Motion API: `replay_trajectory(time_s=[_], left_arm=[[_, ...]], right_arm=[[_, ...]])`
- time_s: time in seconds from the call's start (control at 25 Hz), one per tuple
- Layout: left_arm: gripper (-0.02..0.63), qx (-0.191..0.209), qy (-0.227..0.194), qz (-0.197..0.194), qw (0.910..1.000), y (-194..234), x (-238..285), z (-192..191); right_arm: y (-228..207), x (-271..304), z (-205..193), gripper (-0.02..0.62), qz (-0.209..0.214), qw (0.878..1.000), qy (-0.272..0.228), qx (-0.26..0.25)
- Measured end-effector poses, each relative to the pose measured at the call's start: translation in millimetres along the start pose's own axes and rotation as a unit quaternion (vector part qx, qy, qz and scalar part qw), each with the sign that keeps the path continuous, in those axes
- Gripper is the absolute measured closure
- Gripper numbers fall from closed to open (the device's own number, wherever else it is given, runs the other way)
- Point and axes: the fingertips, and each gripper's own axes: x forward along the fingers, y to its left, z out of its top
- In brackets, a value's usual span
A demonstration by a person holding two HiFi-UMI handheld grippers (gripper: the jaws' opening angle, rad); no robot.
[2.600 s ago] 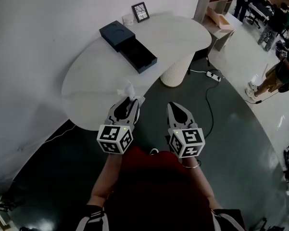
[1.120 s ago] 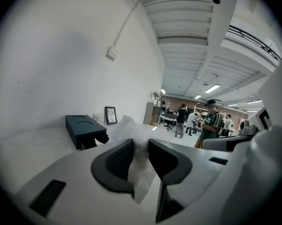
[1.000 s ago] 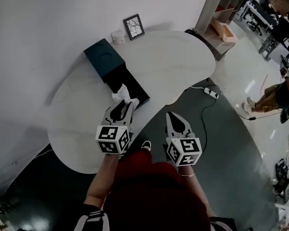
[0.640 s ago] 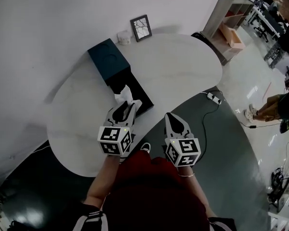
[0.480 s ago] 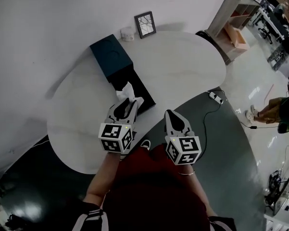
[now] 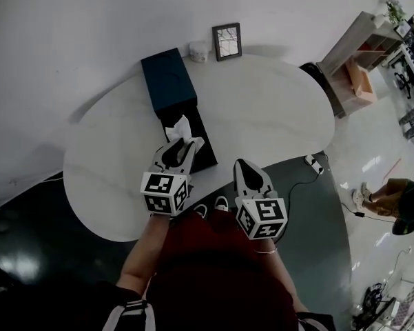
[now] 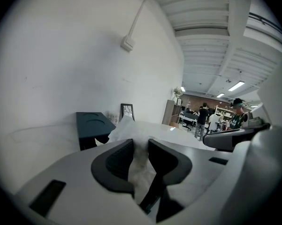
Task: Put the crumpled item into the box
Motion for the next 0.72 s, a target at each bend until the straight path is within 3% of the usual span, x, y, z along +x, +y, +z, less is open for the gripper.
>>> replay_trajectory(time_s=[0.4, 0.72], left_arm=[[0.485, 0.007, 0.024, 0.069, 0.9973, 12, 35, -4], [0.485, 0.005, 0.067, 0.090, 0.9937, 33, 62, -21]], right_arm=[[-28, 36, 13, 0.580, 0.068, 0.997, 0.026, -0.012], [-22, 69, 14, 0.580, 0.109, 0.992, 0.053, -0.024]])
